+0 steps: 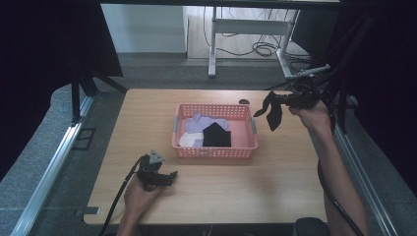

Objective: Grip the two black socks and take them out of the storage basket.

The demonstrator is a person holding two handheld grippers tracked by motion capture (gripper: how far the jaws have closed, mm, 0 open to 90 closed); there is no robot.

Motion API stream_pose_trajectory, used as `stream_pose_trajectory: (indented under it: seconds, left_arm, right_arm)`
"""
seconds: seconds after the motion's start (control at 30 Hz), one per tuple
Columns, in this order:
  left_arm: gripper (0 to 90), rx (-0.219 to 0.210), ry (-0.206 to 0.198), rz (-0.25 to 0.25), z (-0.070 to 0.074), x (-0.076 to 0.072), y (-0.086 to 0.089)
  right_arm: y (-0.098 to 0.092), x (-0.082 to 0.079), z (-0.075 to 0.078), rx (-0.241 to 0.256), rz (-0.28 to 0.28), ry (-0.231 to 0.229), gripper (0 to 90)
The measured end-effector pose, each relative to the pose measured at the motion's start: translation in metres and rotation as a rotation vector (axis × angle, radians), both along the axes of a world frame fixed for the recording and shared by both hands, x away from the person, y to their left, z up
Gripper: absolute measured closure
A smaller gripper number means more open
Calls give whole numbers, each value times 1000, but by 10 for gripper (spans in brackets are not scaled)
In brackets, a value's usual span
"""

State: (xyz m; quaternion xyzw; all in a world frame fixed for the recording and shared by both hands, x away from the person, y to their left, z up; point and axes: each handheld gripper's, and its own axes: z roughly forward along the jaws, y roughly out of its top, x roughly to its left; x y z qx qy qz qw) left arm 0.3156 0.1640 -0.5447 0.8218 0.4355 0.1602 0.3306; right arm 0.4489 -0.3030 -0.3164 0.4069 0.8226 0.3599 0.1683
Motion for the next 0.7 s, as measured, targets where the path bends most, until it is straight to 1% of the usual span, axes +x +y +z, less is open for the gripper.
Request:
stream_pose_trajectory:
  seconds: [0.13, 0.27, 0.37, 0.43, 0.47, 0.57, 0.7]
  left_arm:
    - [106, 2, 3, -1, 0, 0, 0]
    - [106, 2, 3, -2, 0, 0, 0]
    - [105, 2, 3, -2, 0, 0, 0]
    - [106, 0, 5, 0, 0, 0, 0]
    - [105, -1, 5, 0, 0, 0, 0]
    - [105, -1, 5, 0, 0, 0, 0]
    - [105, -5, 3, 3, 0, 0, 0]
  right_arm:
    - [-14, -2, -13, -11, -20, 11, 876]
    - [-26, -4, -31, -28, -47, 29, 877]
    - [-36, -5, -49, -43, -73, 51, 876]
    - [-40, -5, -60, -40, -83, 65, 876]
    - [-42, -6, -66, -46, -86, 71, 876]
    - [-46, -7, -82, -48, -101, 96, 875]
    - [-49, -8, -103, -51, -106, 129, 873]
